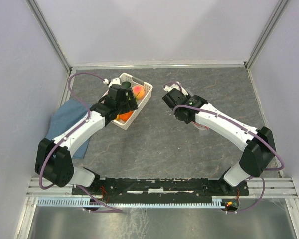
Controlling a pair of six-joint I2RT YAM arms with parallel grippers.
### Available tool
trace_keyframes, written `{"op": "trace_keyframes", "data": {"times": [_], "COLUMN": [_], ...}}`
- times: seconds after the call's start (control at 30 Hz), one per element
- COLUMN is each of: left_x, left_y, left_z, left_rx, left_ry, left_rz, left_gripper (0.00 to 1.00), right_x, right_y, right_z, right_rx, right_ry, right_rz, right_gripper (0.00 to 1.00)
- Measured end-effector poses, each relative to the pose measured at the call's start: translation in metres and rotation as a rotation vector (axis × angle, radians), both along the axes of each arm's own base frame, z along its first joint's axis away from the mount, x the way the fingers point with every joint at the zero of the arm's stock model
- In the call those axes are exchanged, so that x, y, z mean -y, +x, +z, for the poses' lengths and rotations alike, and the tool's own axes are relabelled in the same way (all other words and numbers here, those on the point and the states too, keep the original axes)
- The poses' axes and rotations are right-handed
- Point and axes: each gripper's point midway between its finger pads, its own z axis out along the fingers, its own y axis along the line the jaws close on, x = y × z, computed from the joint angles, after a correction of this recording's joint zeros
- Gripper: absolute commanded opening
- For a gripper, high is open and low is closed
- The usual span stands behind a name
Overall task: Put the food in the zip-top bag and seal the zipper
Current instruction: Pick up the fake fruit from the bin.
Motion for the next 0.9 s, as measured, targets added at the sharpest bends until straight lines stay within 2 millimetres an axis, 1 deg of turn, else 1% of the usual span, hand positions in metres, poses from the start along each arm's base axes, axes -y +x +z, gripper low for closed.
{"op": "trace_keyframes", "data": {"times": [0.13,0.17,0.2,0.27,0.4,0.5,0.6,0.67,0.8,0.9], "left_x": [-0.007,-0.013,-0.013,-0.020,-0.036,-0.045,-0.045,-0.042,-0.039,-0.038], "left_y": [-0.008,-0.012,-0.012,-0.013,-0.009,0.003,0.015,0.020,0.019,0.017], "left_z": [-0.014,-0.023,-0.024,-0.030,-0.032,-0.031,-0.035,-0.042,-0.063,-0.074], "left_rx": [-0.060,-0.104,-0.108,-0.145,-0.184,-0.203,-0.225,-0.246,-0.310,-0.343], "left_ry": [0.046,0.083,0.087,0.122,0.156,0.161,0.167,0.176,0.191,0.194], "left_rz": [-0.006,-0.013,-0.014,-0.015,0.000,0.014,0.003,-0.009,-0.034,-0.044], "left_gripper": [0.90,0.89,0.89,0.87,0.84,0.82,0.82,0.82,0.81,0.83], "right_x": [-0.008,-0.011,-0.011,-0.012,-0.014,-0.015,-0.016,-0.016,-0.017,-0.018], "right_y": [0.002,0.003,0.003,0.002,0.001,-0.001,-0.001,-0.002,-0.004,-0.004], "right_z": [-0.006,-0.010,-0.010,-0.014,-0.025,-0.033,-0.037,-0.039,-0.042,-0.040], "right_rx": [-0.007,-0.008,-0.009,-0.014,-0.023,-0.039,-0.041,-0.044,-0.048,-0.043], "right_ry": [0.040,0.052,0.053,0.059,0.075,0.078,0.083,0.088,0.104,0.116], "right_rz": [0.012,0.017,0.017,0.021,0.025,0.030,0.033,0.035,0.043,0.046], "right_gripper": [0.01,0.01,0.01,0.01,0.01,0.01,0.01,0.01,0.01,0.01]}}
